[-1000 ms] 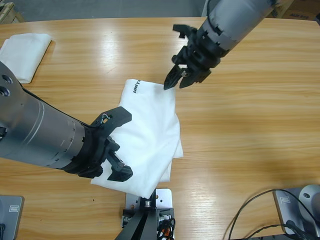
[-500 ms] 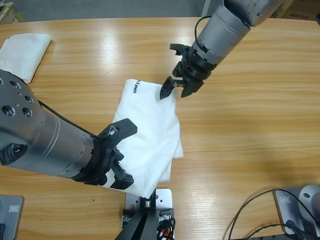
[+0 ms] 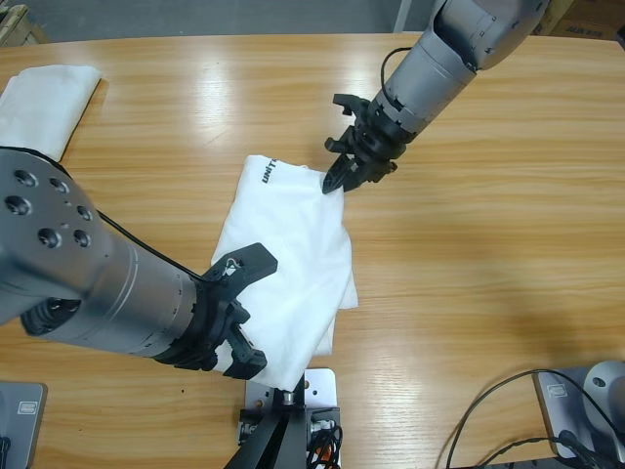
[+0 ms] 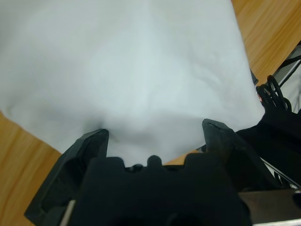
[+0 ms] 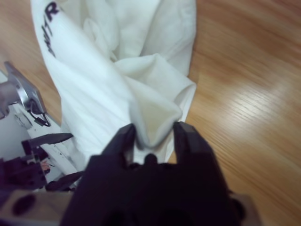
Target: Fold clothes
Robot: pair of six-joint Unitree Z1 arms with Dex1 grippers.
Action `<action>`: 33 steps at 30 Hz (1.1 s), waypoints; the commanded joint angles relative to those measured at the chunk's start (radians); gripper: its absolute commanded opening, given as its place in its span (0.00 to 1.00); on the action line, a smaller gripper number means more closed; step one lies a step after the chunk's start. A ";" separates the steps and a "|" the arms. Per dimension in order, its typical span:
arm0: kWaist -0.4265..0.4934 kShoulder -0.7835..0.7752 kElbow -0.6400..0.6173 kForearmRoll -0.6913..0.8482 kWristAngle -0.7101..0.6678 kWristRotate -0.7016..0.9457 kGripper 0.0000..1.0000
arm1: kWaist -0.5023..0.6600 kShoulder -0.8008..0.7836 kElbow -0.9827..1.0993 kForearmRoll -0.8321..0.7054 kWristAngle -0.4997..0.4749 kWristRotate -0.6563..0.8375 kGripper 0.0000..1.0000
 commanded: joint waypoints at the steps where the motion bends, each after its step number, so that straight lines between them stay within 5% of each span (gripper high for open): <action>1: -0.021 0.101 0.026 -0.029 -0.052 0.008 0.56 | -0.018 0.068 0.019 -0.007 0.044 -0.163 0.00; 21: -0.040 0.209 -0.024 -0.046 -0.058 -0.099 0.59 | -0.106 0.228 -0.116 0.006 0.038 -0.389 0.00; 26: -0.040 0.252 -0.084 -0.047 -0.060 -0.145 0.60 | -0.119 0.229 -0.167 0.051 -0.053 -0.393 0.00; 27: -0.040 0.249 -0.091 -0.047 -0.060 -0.148 0.60 | -0.114 0.226 -0.170 0.069 -0.074 -0.388 0.42; 28: -0.040 0.241 -0.095 -0.047 -0.059 -0.152 0.60 | -0.103 0.221 -0.177 0.096 -0.101 -0.387 0.98; 33: -0.035 0.074 -0.081 -0.044 0.001 -0.172 0.60 | -0.081 0.053 -0.179 0.137 -0.255 -0.411 1.00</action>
